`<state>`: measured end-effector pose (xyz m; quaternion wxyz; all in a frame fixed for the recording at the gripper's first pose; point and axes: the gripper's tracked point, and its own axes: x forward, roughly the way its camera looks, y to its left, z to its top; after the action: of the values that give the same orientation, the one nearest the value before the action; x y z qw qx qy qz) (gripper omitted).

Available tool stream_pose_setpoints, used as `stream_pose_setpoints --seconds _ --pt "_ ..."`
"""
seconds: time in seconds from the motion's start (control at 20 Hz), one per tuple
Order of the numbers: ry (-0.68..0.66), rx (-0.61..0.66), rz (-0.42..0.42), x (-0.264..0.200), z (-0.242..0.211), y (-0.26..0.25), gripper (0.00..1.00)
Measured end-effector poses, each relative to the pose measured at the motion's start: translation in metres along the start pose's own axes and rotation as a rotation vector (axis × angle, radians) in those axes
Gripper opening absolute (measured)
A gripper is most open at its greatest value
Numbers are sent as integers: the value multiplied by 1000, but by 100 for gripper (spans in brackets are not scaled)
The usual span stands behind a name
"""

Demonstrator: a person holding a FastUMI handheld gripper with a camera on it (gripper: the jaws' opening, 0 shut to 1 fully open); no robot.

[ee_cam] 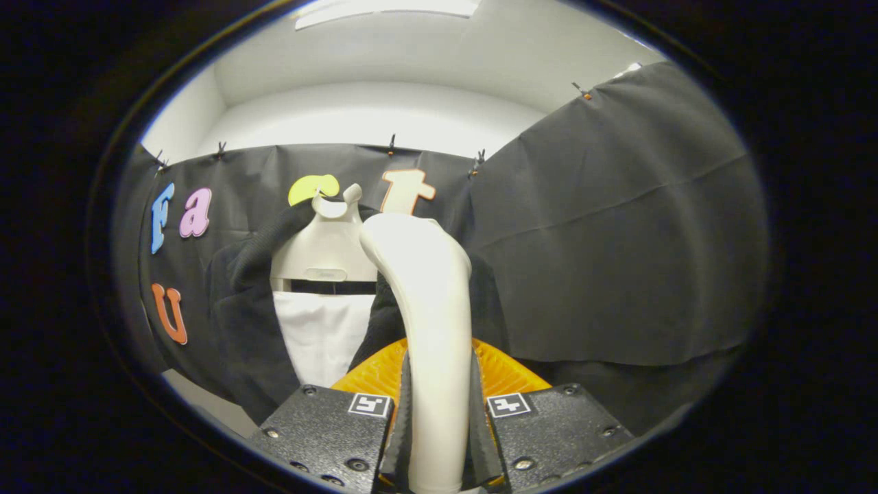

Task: Iron the clothes twice with a garment steamer, once on the left side and once on the right side.

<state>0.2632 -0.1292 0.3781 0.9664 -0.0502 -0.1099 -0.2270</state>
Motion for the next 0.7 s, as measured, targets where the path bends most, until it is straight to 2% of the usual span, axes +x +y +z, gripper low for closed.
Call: stream_pose_setpoints --seconds 0.35,0.7 --pt "51 -22 -34 16 -18 -6 38" --pt "82 -50 -18 6 -44 -6 38"
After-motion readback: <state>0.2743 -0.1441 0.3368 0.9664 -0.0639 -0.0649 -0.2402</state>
